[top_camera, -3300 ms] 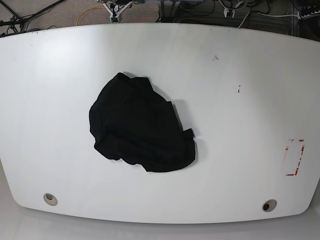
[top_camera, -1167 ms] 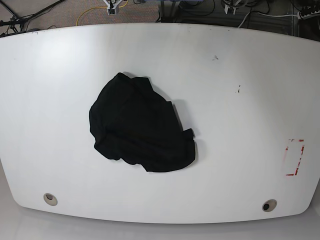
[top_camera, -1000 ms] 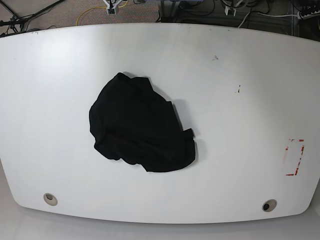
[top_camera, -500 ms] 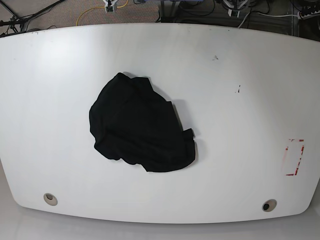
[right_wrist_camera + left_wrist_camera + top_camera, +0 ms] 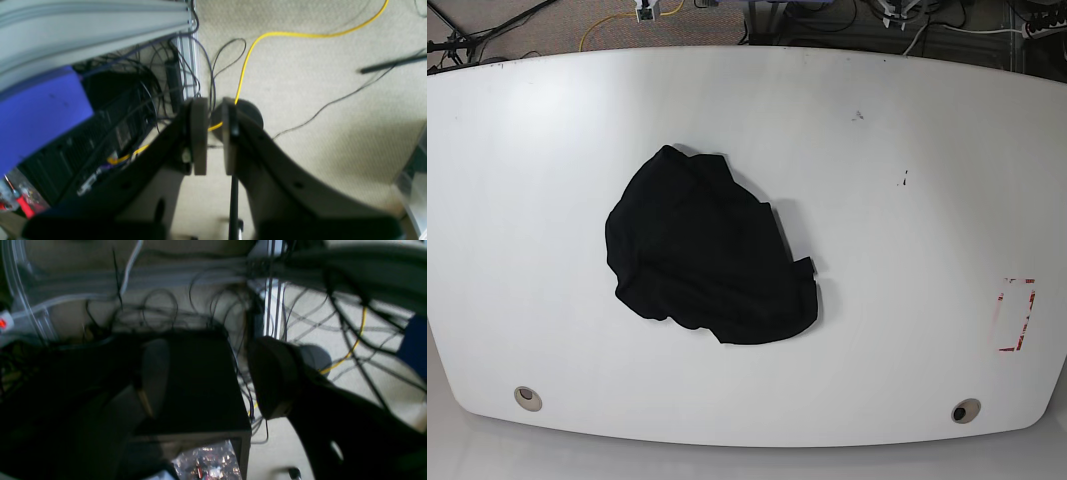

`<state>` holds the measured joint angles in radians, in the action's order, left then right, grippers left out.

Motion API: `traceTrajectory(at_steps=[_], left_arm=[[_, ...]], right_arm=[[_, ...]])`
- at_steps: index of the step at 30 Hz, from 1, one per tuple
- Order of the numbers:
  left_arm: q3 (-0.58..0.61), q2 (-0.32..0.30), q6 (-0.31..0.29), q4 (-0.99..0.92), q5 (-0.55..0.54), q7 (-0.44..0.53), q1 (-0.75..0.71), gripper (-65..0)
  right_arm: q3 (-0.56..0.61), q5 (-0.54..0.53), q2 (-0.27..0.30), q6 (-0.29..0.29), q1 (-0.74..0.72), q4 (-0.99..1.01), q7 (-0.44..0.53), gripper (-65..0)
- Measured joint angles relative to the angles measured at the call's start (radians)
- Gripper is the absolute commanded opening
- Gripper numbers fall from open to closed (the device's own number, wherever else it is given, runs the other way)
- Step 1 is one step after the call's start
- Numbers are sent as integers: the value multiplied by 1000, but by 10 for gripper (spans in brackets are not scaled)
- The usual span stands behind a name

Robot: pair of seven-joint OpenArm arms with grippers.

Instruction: Fold the T-shirt properly

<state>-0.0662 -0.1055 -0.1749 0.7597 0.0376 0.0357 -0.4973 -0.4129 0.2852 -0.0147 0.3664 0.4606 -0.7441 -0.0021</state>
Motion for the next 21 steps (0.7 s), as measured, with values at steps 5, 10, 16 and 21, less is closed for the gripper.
traceTrajectory(at_steps=[5,10,16,21], left_arm=[[-16,2,2,104,-10,5,-61,-275],[-25,2,2,182,-11,-14,-113,-276],[-32,1,0,341,-23,-26,-194,-283],[-35,-4,-8,420,-45,-22,-233,-284]], right_arm=[[0,0,-14,1,61,-114,13,-577],[0,6,-22,3,109,-196,-6,-576],[0,6,-35,4,158,-291,-7,-575],[0,6,-38,10,192,-344,-6,-574]])
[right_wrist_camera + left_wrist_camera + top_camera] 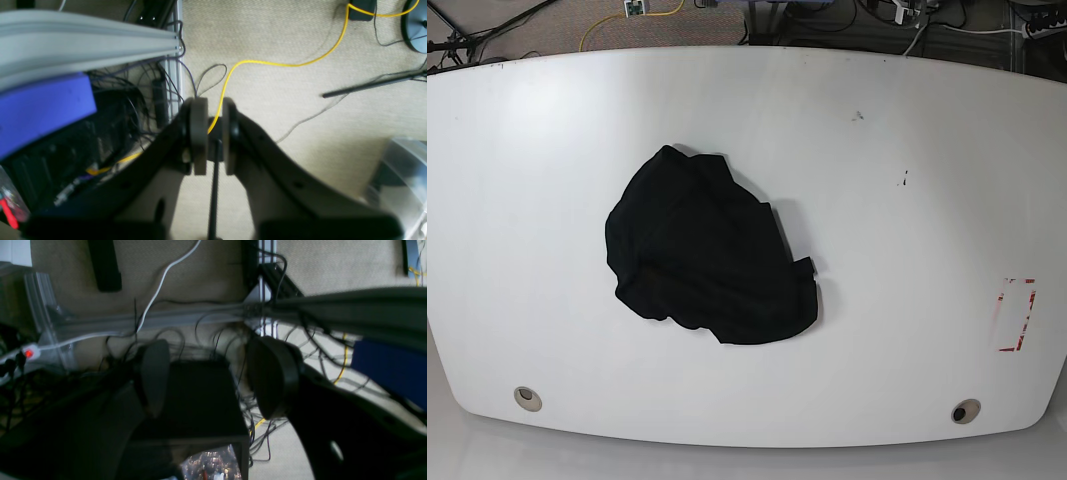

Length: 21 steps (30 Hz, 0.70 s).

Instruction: Fold the T-shirt properly

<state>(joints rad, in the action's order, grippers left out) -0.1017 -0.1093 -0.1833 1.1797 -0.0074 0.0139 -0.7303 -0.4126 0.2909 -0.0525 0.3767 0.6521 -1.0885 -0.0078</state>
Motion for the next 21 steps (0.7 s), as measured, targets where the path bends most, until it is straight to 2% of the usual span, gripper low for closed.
traceTrajectory(at_steps=[7,21], left_arm=[[2,-5,3,75,-28,34,-52,-282],[-32,-20,0,210,-95,26,-172,-277]], right_arm=[[3,-12,-4,2,79,-101,14,-572],[2,-43,-22,12,192,-254,0,-574]])
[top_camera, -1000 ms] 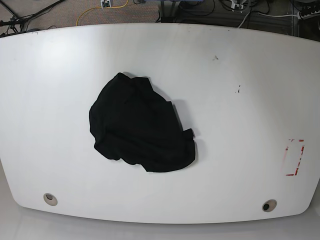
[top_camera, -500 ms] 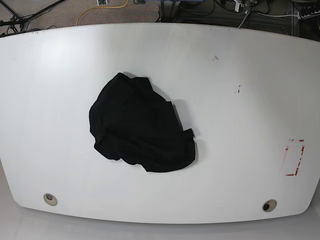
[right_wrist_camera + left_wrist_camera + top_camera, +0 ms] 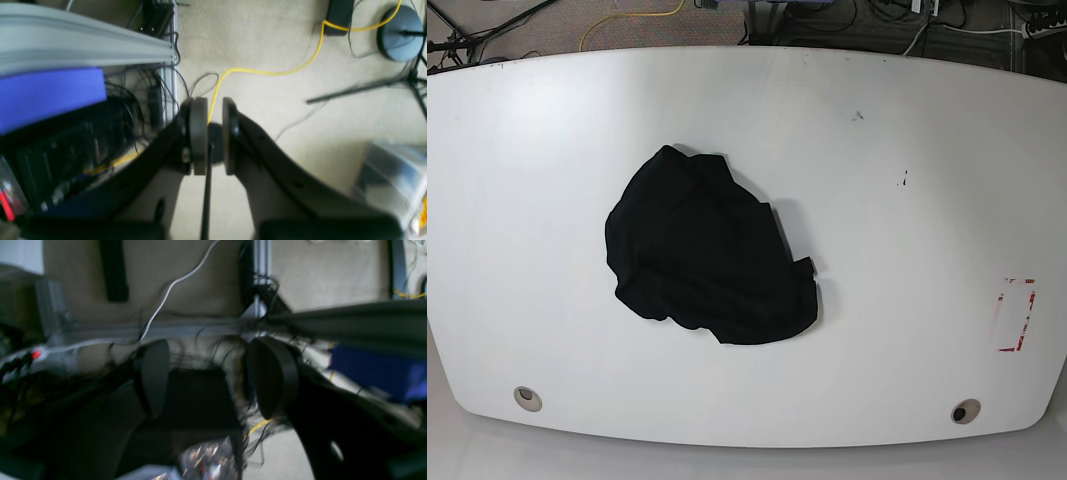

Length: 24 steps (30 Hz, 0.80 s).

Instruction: Fold the T-shirt properly

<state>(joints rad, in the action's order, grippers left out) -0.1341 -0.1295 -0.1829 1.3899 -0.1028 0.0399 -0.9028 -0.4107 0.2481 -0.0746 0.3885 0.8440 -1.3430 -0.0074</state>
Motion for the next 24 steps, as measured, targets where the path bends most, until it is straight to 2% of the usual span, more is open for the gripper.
traceTrajectory(at_steps=[24], left_arm=[[-41,-10,3,219,12,-16,-98,-270]], right_arm=[[-3,10,-43,2,142,-239,-7,-579]])
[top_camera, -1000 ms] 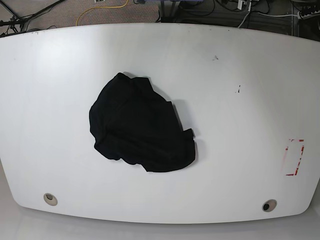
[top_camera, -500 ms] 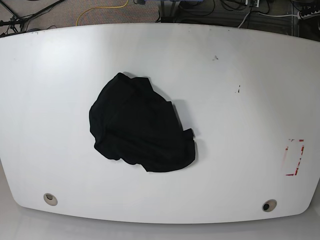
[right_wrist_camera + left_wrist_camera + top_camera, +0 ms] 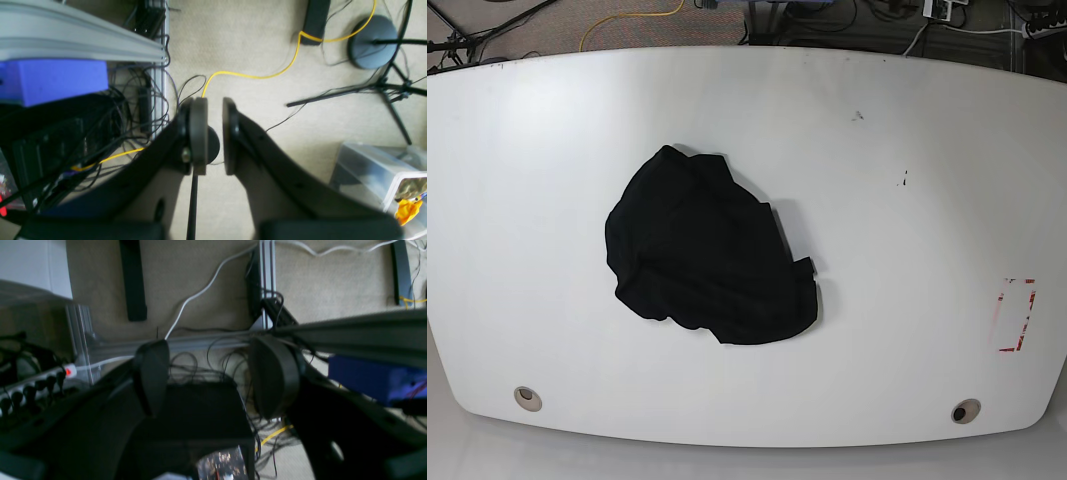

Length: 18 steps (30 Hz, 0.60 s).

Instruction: Fold the T-shirt properly

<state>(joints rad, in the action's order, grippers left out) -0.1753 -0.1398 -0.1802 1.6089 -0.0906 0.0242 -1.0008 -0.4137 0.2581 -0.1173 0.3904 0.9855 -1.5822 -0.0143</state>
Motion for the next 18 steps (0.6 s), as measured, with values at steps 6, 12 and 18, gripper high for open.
traceTrajectory(at_steps=[6,12,18], left_arm=[[-26,-2,-3,32,0,7,-19,-271],[-39,-7,-2,39,0,6,-33,-273],[-45,-3,-3,64,-3,7,-33,-272]], right_arm=[[-1,-50,-11,2,31,-71,-4,-582],[-5,-85,-13,2,50,-111,-8,-583],[-5,-115,-12,2,63,-166,-13,-582]])
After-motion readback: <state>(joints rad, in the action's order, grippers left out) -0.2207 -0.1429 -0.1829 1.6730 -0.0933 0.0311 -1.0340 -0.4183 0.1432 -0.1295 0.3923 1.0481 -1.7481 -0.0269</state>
